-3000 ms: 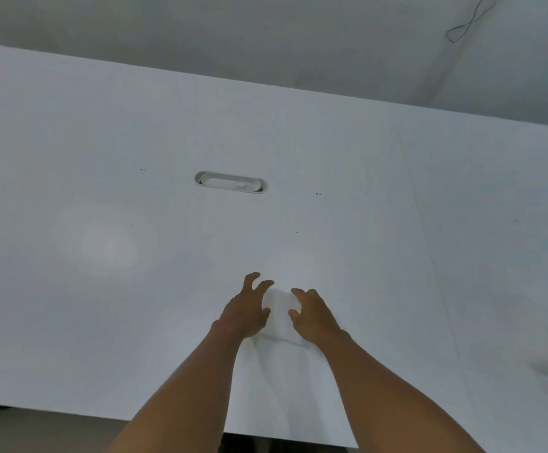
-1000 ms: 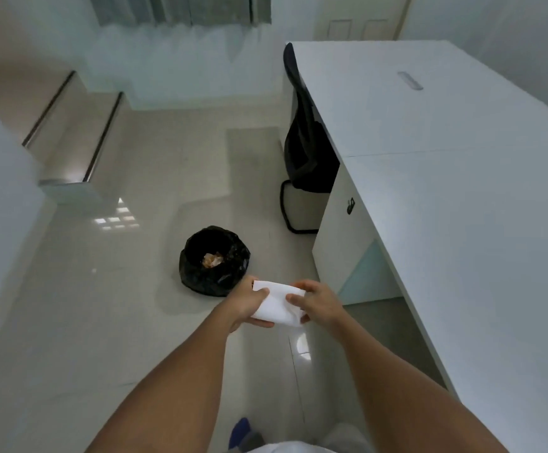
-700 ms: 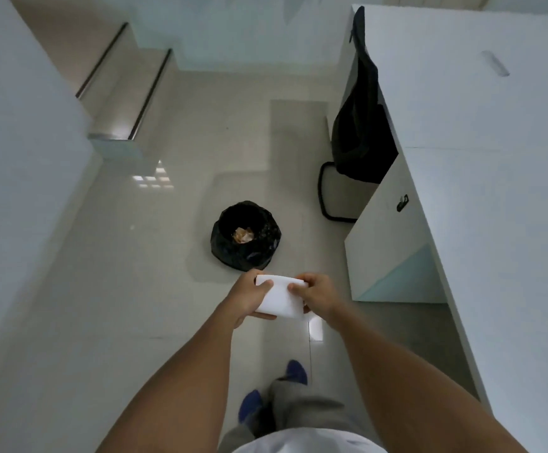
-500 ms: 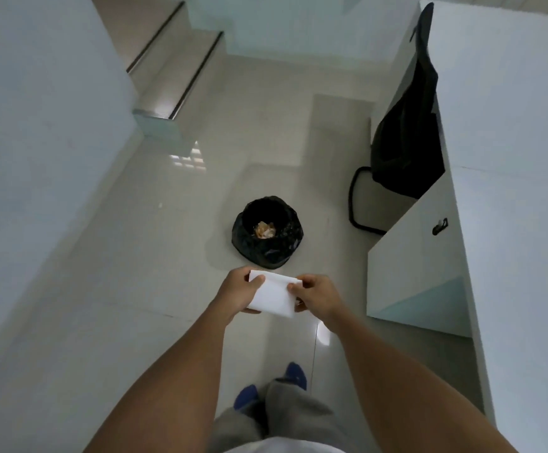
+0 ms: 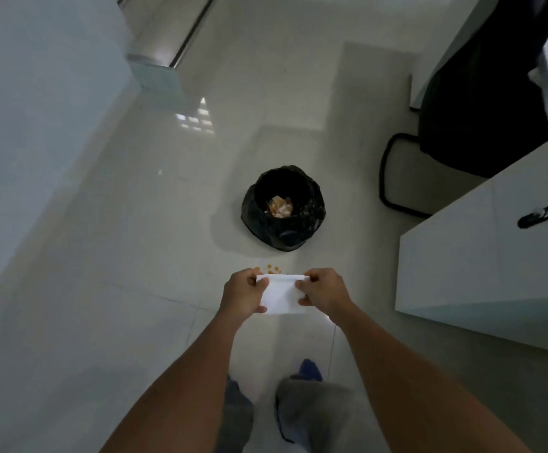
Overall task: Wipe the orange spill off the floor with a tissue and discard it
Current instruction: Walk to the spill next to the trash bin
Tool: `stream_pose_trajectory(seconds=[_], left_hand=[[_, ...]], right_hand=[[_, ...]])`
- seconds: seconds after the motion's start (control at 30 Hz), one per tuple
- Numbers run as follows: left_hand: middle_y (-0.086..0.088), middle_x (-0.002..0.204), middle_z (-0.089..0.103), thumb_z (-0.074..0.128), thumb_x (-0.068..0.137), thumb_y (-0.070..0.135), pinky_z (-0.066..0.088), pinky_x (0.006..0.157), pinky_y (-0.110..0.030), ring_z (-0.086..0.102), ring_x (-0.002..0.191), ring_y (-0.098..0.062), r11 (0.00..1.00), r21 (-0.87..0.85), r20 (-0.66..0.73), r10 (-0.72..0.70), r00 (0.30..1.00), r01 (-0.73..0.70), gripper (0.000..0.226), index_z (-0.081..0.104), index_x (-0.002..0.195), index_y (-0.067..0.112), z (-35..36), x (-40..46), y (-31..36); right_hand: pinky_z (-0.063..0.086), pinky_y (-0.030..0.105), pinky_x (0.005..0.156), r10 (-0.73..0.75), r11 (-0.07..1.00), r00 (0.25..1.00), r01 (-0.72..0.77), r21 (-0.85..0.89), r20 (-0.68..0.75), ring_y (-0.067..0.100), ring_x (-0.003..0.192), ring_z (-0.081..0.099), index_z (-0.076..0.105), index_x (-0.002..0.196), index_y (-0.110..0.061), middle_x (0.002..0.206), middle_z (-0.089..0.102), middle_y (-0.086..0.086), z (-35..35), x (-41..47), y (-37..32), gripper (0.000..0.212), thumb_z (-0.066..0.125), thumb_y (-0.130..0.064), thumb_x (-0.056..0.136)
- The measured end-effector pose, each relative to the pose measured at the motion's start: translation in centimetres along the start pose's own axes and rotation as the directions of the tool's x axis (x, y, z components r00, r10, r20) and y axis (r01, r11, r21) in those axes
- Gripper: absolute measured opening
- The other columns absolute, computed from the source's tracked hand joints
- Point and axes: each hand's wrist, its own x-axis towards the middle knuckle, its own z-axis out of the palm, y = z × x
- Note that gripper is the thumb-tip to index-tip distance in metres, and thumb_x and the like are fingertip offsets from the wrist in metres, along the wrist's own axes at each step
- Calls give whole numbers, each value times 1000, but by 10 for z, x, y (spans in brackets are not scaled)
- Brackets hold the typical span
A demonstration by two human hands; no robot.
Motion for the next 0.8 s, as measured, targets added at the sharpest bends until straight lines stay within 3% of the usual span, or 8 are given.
stream_pose_trajectory(seconds=[0.1, 0.23, 0.37, 0.47, 0.5, 0.6, 0.63, 0.8], left_hand=[[-16, 100, 68, 64, 95, 18, 64, 63, -44, 64, 77, -25, 998, 57, 0, 22, 1000, -22, 23, 69, 114, 5, 20, 65, -51], [-14, 96, 73, 65, 94, 20, 64, 68, -47, 70, 83, -36, 993, 110, 12, 50, 999, -51, 17, 71, 105, 9, 54, 165, -128], [-14, 95, 71, 66, 92, 18, 62, 54, -38, 69, 76, -29, 991, 102, 19, 82, 996, -83, 3, 70, 92, 17, 103, 281, -212], [-15, 87, 70, 67, 92, 18, 58, 48, -29, 67, 58, -27, 979, 160, -4, 132, 991, -129, 11, 72, 99, 11, 132, 357, -257], [-14, 87, 71, 67, 91, 18, 58, 50, -28, 69, 60, -29, 968, 194, -7, 163, 987, -159, 14, 73, 100, 10, 141, 378, -266], [-14, 101, 74, 69, 89, 20, 59, 82, -36, 70, 94, -33, 931, 282, -1, 240, 971, -230, 18, 74, 103, 8, 161, 422, -291], [-14, 104, 74, 70, 89, 19, 58, 86, -39, 69, 96, -33, 925, 291, 14, 253, 967, -246, 19, 73, 104, 8, 164, 433, -295], [-12, 103, 71, 69, 89, 18, 45, 78, -26, 63, 93, -26, 903, 325, 15, 292, 956, -281, 14, 72, 100, 10, 182, 458, -321]], right_hand=[[57, 17, 52, 23, 1000, 999, -23, -9, -36, 17, 71, 70, 72, 110, -4, 92, 67, 5, 39, 65, 48, 20, 66, -11, 93], [60, 25, 53, 35, 999, 997, -37, -17, -69, 18, 65, 70, 73, 105, -4, 94, 68, 8, 86, 163, 119, 17, 65, -11, 92], [64, 37, 62, 10, 1000, 989, -14, -27, -151, 26, 68, 72, 75, 97, -4, 91, 71, 13, 136, 274, 200, 14, 64, -10, 90], [63, 37, 61, -23, 999, 978, 14, -42, -207, 32, 67, 73, 74, 93, -2, 88, 72, 17, 165, 342, 242, 13, 64, -9, 89], [63, 36, 59, -35, 998, 975, 24, -56, -218, 34, 66, 73, 74, 93, -1, 87, 72, 18, 171, 360, 252, 13, 64, -9, 88], [62, 34, 60, -77, 992, 966, 49, -118, -246, 38, 65, 73, 74, 89, 0, 83, 73, 21, 181, 397, 279, 14, 63, -8, 85], [62, 35, 63, -82, 991, 964, 51, -125, -255, 38, 65, 73, 74, 88, 0, 83, 74, 22, 182, 406, 284, 14, 64, -9, 84], [62, 36, 59, -94, 987, 953, 51, -153, -289, 38, 67, 72, 73, 88, 4, 86, 72, 24, 189, 437, 303, 16, 63, -7, 83]])
